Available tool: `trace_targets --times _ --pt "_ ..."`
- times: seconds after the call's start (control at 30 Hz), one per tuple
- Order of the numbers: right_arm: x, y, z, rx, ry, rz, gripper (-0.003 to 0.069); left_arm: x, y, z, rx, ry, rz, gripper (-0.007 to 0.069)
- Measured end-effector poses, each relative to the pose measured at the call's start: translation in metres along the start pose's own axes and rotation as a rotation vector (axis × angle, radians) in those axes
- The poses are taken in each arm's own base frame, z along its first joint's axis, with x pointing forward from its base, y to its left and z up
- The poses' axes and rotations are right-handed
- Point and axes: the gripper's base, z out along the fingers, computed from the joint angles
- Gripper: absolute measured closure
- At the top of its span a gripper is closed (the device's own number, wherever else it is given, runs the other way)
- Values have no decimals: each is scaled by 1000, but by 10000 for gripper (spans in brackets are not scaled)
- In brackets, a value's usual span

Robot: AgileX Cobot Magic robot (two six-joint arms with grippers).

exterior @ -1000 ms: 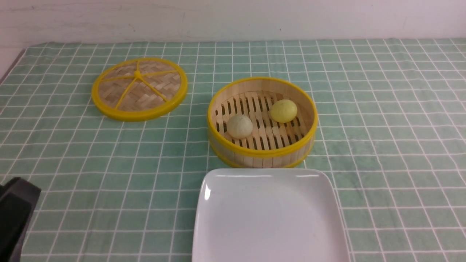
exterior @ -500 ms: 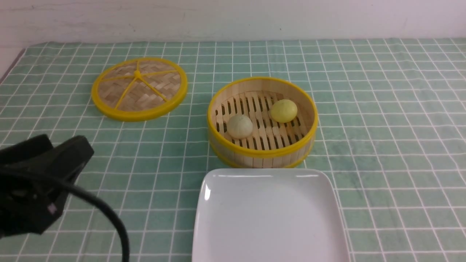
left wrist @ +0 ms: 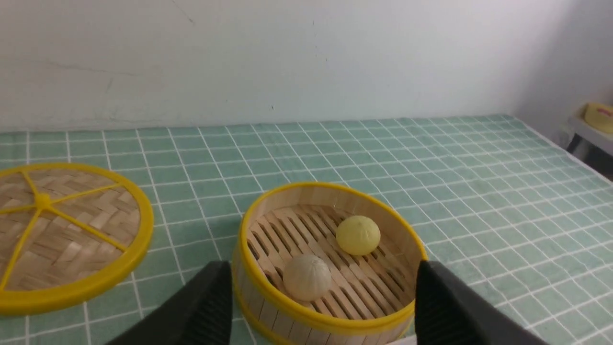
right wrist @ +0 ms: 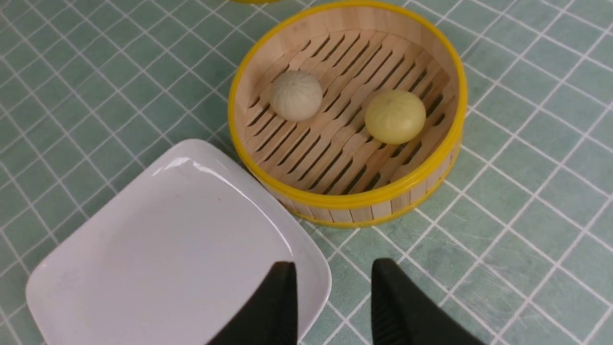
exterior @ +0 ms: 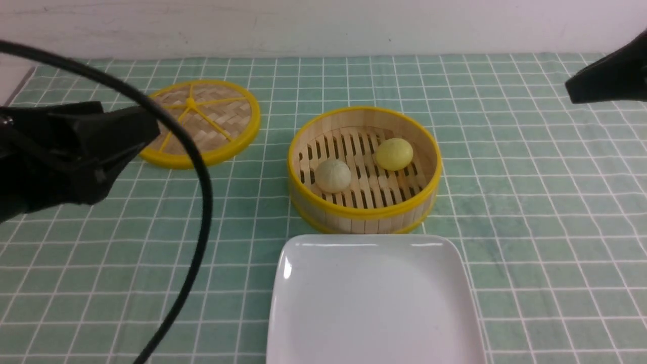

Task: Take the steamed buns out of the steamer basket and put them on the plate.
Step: Use the right arm to grab the steamed stuffed bun that is closest to it

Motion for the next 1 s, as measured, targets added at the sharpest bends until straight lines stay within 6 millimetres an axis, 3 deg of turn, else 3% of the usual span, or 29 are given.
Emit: trace_targets --times 0.2,0.23,0.27,0.37,0.4,0.43,0.53,0.57,0.7,0.77,0.83,1.0 --pt "-37 5 33 -21 89 -129 419 5 11 19 0 72 28 113" --pt "-46 3 49 2 140 -138 419 6 14 22 -2 82 52 113" --pt "-48 3 49 8 140 -143 419 6 14 23 -4 83 55 113" --pt "-55 -6 81 41 228 -137 419 6 16 24 -15 82 68 113" --pt "-56 -7 82 43 228 -139 419 6 16 24 -15 82 68 113" --pt "-54 -13 102 36 268 -135 419 6 16 24 -16 81 69 113" --pt "-51 -21 135 12 317 -135 419 6 16 24 -16 81 70 113" --pt "-50 -22 137 10 320 -135 419 6 16 24 -17 80 70 113" --pt "-42 -19 185 -41 386 -154 419 6 16 24 -17 80 70 113" --pt "-40 -16 194 -51 400 -166 419 6 16 24 -17 80 70 113" --pt "-33 -10 219 -58 448 -219 419 6 16 24 -17 80 70 113" --pt "-25 -9 244 7 495 -326 386 6 16 24 -17 81 70 113"
